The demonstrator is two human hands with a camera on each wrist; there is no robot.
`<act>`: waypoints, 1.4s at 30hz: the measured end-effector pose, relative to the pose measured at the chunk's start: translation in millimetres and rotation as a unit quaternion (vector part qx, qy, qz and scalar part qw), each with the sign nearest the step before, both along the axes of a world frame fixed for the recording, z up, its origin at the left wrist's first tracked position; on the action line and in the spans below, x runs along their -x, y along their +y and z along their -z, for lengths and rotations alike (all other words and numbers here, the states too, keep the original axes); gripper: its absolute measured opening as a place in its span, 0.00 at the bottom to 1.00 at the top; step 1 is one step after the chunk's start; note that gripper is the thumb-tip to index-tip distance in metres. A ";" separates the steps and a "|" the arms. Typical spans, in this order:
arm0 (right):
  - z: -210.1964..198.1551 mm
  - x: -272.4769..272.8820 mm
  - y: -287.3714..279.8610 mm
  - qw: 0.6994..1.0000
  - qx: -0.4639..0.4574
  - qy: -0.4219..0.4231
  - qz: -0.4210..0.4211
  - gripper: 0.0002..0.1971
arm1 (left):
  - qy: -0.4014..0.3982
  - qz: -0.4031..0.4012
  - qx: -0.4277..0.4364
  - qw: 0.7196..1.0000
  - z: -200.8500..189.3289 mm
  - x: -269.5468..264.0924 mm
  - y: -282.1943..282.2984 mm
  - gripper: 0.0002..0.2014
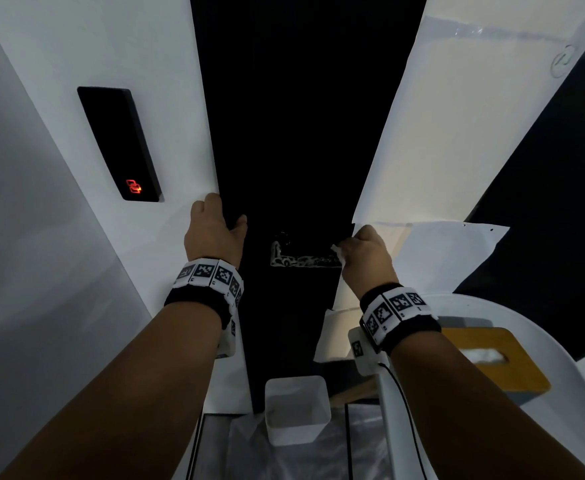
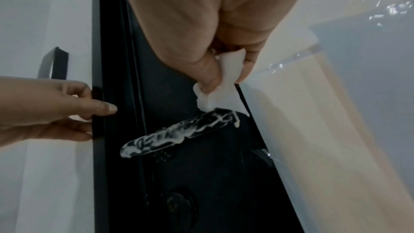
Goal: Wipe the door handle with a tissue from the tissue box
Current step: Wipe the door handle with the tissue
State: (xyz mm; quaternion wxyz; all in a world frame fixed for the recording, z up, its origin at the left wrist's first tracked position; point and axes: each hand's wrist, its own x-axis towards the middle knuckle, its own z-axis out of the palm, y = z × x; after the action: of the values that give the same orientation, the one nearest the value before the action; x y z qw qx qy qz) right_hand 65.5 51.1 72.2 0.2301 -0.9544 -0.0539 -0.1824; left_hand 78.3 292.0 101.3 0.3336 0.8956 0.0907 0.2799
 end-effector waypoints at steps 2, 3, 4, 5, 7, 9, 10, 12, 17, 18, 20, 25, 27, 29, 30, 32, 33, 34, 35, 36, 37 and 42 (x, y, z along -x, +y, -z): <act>6.0 0.3 8.2 0.999 0.026 0.036 -0.020 0.07 | 0.003 0.002 0.001 1.000 -0.1 0.3 0.3 0.17; 9.1 1.6 10.8 0.997 0.045 0.049 -0.027 0.08 | 0.003 0.002 0.000 1.000 -0.1 0.5 0.3 0.17; 11.2 3.6 11.2 0.997 0.052 0.054 -0.028 0.08 | 0.004 0.002 -0.001 1.000 0.1 0.4 0.3 0.17; 11.3 5.1 10.1 0.997 0.051 0.052 -0.023 0.07 | 0.005 0.002 -0.002 1.000 0.1 0.3 0.1 0.17; 7.9 4.4 6.1 0.998 0.040 0.047 -0.004 0.06 | 0.004 0.001 -0.002 1.000 0.4 0.2 0.1 0.17; 4.1 0.7 5.4 0.999 0.022 0.039 0.007 0.07 | 0.000 0.000 -0.003 1.000 0.8 0.3 0.1 0.17; 3.1 -0.4 7.8 0.999 0.020 0.041 -0.003 0.08 | -0.002 -0.002 -0.004 1.000 1.2 0.1 -0.2 0.17; 4.1 0.9 17.2 0.996 0.058 0.057 -0.039 0.10 | -0.004 -0.003 -0.005 1.000 1.7 -0.1 -0.6 0.17; 3.8 8.6 21.2 0.993 0.079 0.071 -0.043 0.11 | -0.012 0.008 -0.007 1.000 3.2 -0.8 1.6 0.17; 2.5 8.2 17.4 0.994 0.076 0.070 -0.028 0.10 | -0.012 0.008 -0.009 1.000 3.6 -1.2 2.0 0.17; -0.4 6.1 10.6 0.996 0.056 0.066 -0.001 0.09 | -0.011 0.008 -0.011 1.000 3.8 -1.4 2.3 0.17; -0.8 7.9 16.7 0.994 0.063 0.084 -0.033 0.09 | -0.006 0.009 -0.008 1.000 3.4 -0.6 1.9 0.17; -1.7 9.3 16.7 0.993 0.076 0.087 -0.022 0.09 | -0.010 0.009 -0.009 1.000 3.5 -1.0 2.2 0.17; -4.6 10.3 10.4 0.993 0.081 0.083 0.015 0.09 | -0.015 0.009 -0.011 1.000 3.8 -0.9 2.5 0.17; -5.5 10.3 5.9 0.993 0.075 0.082 0.034 0.09 | -0.017 0.010 -0.012 1.000 4.0 -0.8 2.4 0.17; -4.8 10.4 0.2 0.994 0.051 0.083 0.051 0.10 | -0.019 0.011 -0.012 1.000 3.9 -0.1 2.2 0.17; -3.1 10.5 -0.3 0.995 0.038 0.083 0.049 0.11 | -0.017 0.011 -0.011 1.000 3.7 0.3 1.7 0.17; -0.4 10.1 0.6 0.995 0.027 0.089 0.045 0.11 | -0.014 0.010 -0.009 1.000 3.6 0.3 1.5 0.17; 2.5 10.3 1.7 0.994 0.017 0.096 0.044 0.10 | -0.011 0.009 -0.007 1.000 3.3 0.4 1.1 0.17; 4.7 10.5 3.0 0.993 0.008 0.107 0.047 0.10 | -0.008 0.009 -0.006 1.000 3.4 0.2 0.9 0.17; 6.5 11.1 3.1 0.992 0.005 0.119 0.051 0.10 | -0.006 0.009 -0.005 1.000 3.3 0.1 0.7 0.17; 7.7 14.3 -1.5 0.988 -0.015 0.137 0.075 0.11 | -0.003 0.009 -0.013 1.000 2.9 -0.4 1.2 0.18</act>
State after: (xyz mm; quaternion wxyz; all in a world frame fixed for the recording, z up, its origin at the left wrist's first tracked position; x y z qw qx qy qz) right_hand 51.2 49.6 64.5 0.2353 -0.9681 0.0529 -0.0677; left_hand 78.8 293.2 98.4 0.3249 0.8998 0.0784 0.2804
